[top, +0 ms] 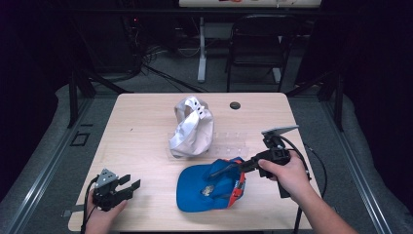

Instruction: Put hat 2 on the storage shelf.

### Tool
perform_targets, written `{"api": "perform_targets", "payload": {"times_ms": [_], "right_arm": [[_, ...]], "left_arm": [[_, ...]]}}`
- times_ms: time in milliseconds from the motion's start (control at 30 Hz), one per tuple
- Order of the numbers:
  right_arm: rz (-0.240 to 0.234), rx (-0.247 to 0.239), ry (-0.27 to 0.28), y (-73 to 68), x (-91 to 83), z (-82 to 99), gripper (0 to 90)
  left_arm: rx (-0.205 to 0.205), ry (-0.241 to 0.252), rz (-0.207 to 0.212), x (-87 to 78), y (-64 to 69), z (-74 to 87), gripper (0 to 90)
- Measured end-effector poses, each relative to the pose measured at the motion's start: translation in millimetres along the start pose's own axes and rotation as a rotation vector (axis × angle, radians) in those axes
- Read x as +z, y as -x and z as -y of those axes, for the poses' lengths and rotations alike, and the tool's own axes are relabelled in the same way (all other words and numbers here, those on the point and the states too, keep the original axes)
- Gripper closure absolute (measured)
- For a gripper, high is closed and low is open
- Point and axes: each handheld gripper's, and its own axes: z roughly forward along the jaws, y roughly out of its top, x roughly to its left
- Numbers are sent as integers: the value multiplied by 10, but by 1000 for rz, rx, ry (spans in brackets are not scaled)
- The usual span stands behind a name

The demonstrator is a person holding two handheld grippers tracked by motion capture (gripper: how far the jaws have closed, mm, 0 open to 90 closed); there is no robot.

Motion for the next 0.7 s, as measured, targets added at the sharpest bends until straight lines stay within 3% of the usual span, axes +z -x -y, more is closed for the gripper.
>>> {"api": "perform_targets", "payload": {"times_ms": [267,367,700], "right_arm": [[-187,61,54,36,-239,-43,777],[-229,64,69,-1,-313,-78,777],[-267,52,110,-187,-499,-146,777]], "left_arm": [[6,-14,0,7,7,-2,504],[6,-14,1,7,6,-2,504],[6,-13,3,-5,4,-3,505]]}}
